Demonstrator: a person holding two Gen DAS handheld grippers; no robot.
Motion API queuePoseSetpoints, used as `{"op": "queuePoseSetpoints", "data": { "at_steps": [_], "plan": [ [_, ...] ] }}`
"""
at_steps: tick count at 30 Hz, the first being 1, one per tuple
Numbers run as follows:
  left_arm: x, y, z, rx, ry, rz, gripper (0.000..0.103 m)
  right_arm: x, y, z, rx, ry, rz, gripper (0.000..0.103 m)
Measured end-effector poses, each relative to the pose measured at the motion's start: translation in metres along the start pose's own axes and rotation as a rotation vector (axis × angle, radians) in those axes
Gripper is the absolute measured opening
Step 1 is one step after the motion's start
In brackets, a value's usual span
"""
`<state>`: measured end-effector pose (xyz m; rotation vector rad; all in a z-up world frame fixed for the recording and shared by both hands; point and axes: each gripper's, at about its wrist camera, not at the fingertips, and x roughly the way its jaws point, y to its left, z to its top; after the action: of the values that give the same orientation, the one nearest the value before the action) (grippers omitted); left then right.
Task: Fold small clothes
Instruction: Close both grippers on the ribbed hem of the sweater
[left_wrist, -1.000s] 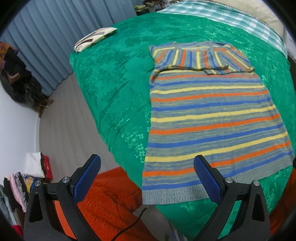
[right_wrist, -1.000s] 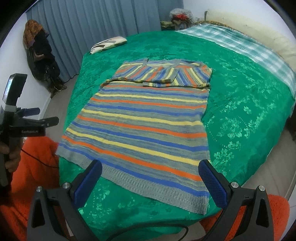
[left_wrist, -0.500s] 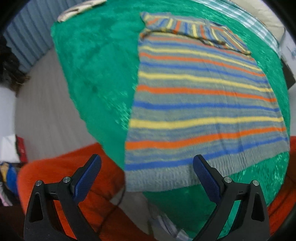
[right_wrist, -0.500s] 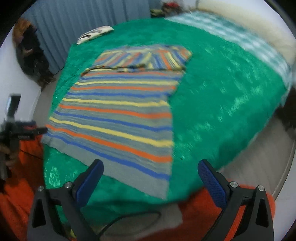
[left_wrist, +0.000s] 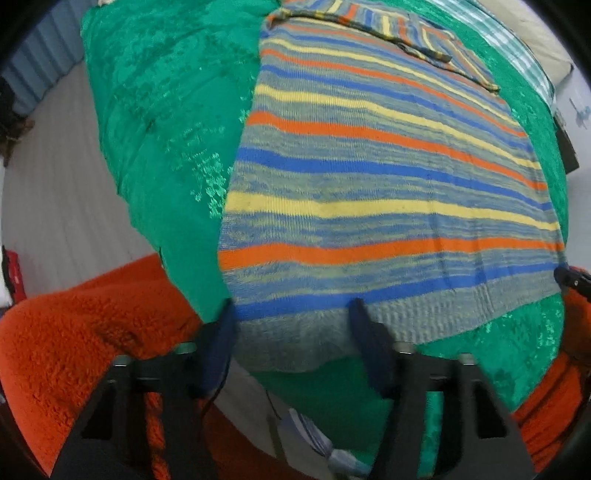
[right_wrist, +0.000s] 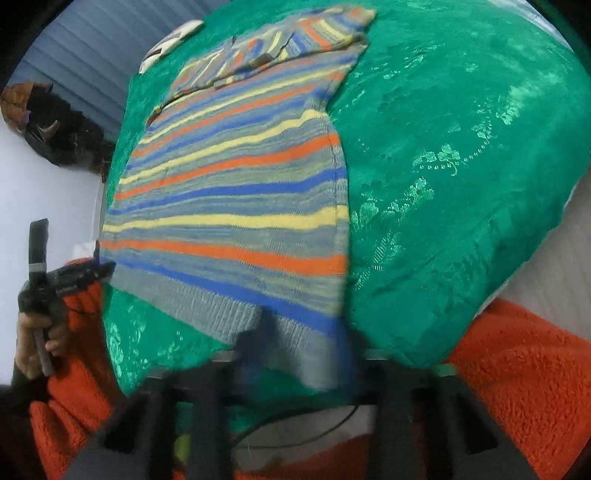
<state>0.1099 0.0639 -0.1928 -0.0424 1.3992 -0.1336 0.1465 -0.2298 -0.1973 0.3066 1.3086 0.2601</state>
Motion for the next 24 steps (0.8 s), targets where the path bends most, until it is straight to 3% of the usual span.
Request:
{"op": "queuePoseSetpoints", "data": {
  "at_steps": [3,8,12,16,19,24],
  "plan": [
    [-0.008,-0.001,0.001,0.022,0.010,0.030,0.007,-0.010,0.001,0.002,-0.002,-0.010,0.025,0.007],
    [-0.032,-0.006,0.014,0.071,-0.002,0.005,0.005,-0.036,0.014,0.009,-0.020,-0.069,0.065,0.007],
    [-0.071,0.008,0.043,0.012,-0.058,-0.150,0.004,-0.062,0.018,0.024,0.004,-0.158,0.155,0.007],
    [-0.093,0.023,0.097,-0.042,-0.165,-0.275,0.004,-0.079,0.010,0.059,0.057,-0.275,0.243,0.007],
    [-0.090,0.025,0.154,-0.063,-0.239,-0.297,0.004,-0.081,-0.007,0.108,0.104,-0.354,0.265,0.007],
    [-0.059,0.033,0.263,-0.102,-0.281,-0.308,0.004,-0.059,-0.037,0.204,0.160,-0.421,0.238,0.006]
  ]
}}
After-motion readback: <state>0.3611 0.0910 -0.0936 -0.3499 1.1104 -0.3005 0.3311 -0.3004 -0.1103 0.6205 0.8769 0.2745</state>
